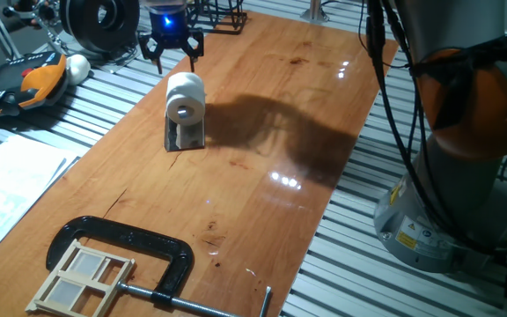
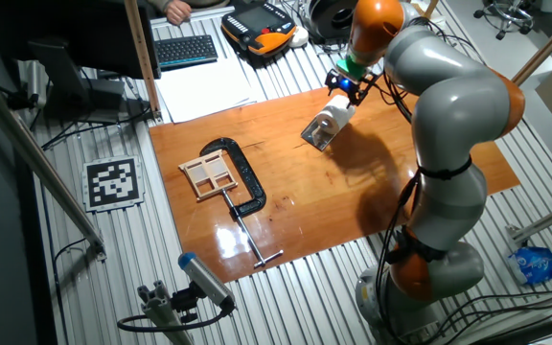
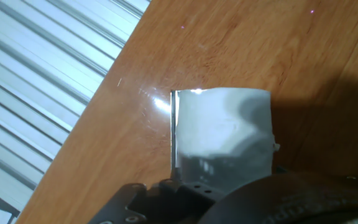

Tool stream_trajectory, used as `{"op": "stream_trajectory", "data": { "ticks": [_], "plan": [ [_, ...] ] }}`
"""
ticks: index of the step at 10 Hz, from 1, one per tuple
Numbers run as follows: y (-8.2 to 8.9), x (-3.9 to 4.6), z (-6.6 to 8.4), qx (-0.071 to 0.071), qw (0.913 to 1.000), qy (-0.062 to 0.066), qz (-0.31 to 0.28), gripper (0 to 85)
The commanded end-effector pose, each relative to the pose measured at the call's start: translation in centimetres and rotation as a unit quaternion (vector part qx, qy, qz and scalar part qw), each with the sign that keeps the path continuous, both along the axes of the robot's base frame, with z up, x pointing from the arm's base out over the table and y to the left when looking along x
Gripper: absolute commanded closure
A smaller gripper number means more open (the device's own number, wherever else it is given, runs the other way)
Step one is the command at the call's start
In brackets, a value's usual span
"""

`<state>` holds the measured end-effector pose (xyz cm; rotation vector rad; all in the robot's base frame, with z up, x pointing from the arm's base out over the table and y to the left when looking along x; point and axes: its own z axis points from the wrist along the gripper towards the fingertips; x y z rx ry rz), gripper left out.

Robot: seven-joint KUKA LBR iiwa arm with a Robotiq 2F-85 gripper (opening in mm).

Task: Take the roll of paper down from the shelf

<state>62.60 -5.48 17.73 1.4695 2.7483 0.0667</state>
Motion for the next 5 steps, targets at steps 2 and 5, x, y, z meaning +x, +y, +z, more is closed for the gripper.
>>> {"op": "stream_trajectory", "data": {
  "ticks": [2,5],
  "plan": [
    [0.24,-0.05,0.27,0.000,0.9999,0.007,-0.010,17.0],
    [0.29,-0.17,0.12,-0.018,0.9998,0.006,-0.011,17.0]
  ]
}}
